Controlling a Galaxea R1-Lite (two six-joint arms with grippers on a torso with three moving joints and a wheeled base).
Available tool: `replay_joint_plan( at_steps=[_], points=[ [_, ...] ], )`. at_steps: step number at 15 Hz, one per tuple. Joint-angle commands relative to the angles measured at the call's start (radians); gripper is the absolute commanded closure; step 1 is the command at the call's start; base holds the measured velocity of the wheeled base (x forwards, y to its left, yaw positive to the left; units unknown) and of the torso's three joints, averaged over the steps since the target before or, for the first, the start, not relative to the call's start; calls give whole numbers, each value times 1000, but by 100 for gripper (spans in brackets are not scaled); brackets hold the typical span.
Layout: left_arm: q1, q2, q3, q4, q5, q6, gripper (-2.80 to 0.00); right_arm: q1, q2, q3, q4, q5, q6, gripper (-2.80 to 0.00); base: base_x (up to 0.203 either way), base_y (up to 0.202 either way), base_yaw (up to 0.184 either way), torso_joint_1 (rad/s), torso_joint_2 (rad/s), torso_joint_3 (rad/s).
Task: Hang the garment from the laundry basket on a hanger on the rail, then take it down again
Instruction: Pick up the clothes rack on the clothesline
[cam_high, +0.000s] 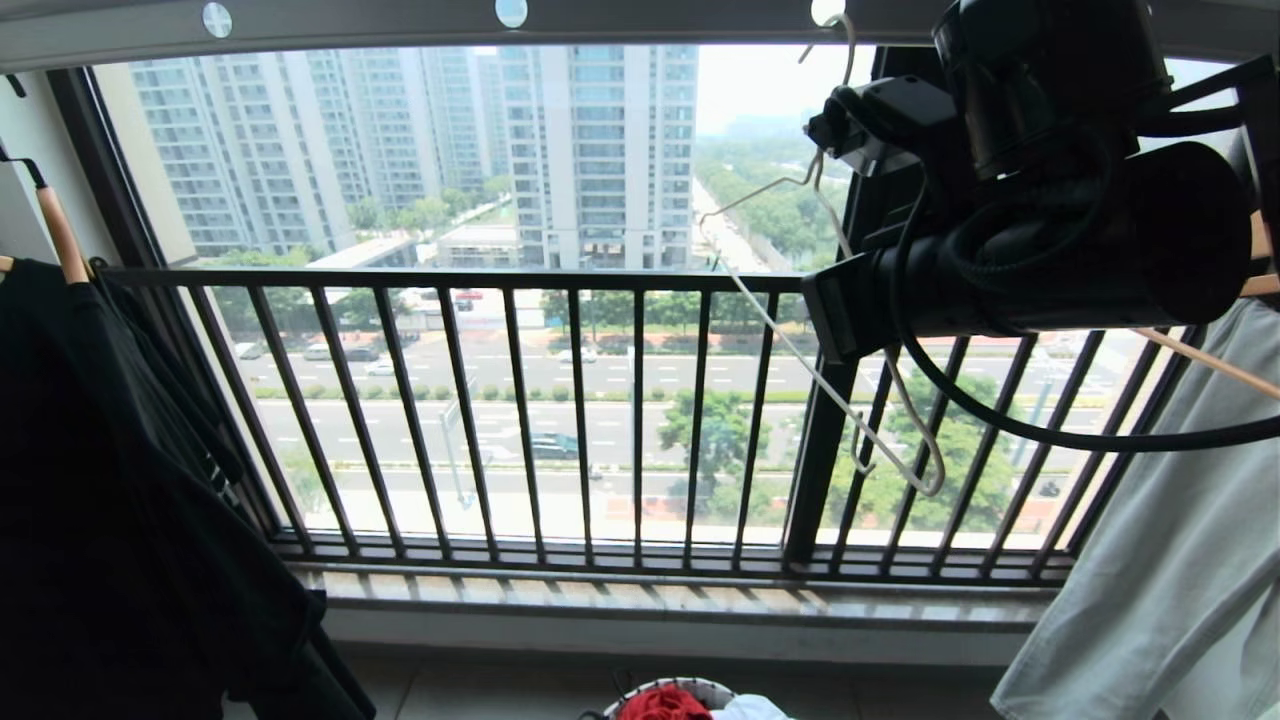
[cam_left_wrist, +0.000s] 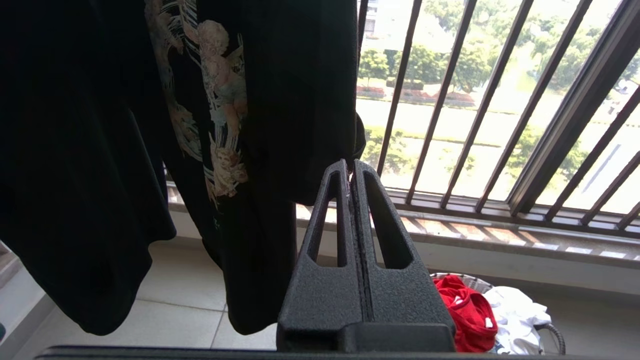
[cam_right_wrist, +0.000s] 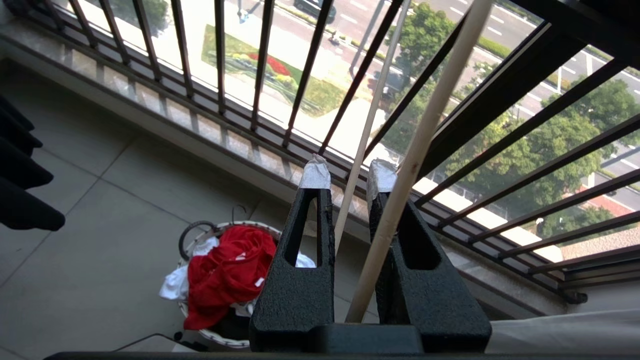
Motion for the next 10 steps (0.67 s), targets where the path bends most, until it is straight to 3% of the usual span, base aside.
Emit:
replay_joint_plan(
  at_steps=[1, 10],
  points=[
    [0, 2, 0, 0, 1, 0, 0, 1, -5, 0, 4, -3, 2, 0, 0, 0, 0, 0, 0, 0],
    [0, 2, 0, 1, 1, 0, 0, 2, -49, 14, 4, 0, 7, 0, 0, 0, 0, 0, 0, 0]
  ],
)
